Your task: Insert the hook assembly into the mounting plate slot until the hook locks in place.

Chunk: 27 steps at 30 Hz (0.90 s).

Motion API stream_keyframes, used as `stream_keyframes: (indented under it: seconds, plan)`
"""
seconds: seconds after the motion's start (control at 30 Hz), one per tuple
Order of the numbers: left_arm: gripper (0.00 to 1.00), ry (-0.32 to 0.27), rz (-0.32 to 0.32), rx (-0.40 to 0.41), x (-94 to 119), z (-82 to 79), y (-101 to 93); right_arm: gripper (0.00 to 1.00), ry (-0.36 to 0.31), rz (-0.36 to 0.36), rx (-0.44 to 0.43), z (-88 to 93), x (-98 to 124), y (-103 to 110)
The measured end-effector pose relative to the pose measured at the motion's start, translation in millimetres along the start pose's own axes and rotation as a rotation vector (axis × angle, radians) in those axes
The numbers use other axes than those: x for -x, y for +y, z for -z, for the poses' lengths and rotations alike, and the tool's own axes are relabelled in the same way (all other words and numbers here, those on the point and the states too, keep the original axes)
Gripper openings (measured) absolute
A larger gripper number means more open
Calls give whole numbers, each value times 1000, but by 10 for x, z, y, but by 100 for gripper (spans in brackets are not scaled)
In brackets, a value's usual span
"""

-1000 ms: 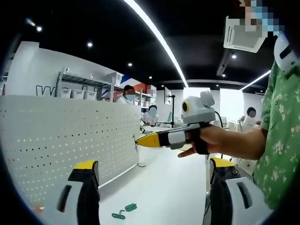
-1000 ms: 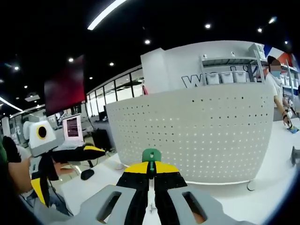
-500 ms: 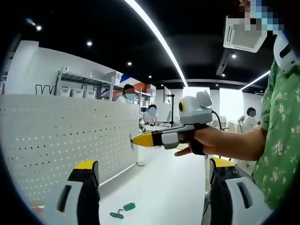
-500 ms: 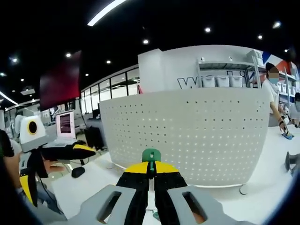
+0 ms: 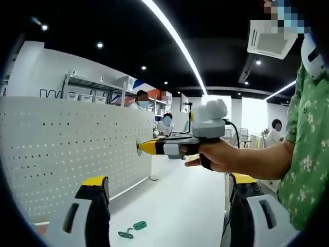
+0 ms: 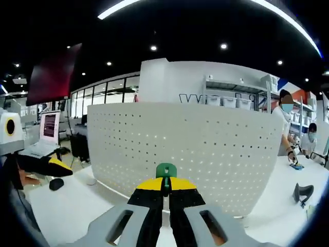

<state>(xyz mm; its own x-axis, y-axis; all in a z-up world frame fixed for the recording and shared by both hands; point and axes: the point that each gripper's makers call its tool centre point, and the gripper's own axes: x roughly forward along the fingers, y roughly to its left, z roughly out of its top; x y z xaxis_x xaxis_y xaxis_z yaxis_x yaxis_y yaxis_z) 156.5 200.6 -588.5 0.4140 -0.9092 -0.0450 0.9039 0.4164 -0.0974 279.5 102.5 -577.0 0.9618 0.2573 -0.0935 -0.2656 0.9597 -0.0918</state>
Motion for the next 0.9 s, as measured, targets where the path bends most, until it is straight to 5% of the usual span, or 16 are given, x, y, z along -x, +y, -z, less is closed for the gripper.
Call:
stream_keyframes:
  seconds: [0.9]
  plan:
    - [97,20,-19,40,14,148,126,1,-75,117,16,-420,-477,-627]
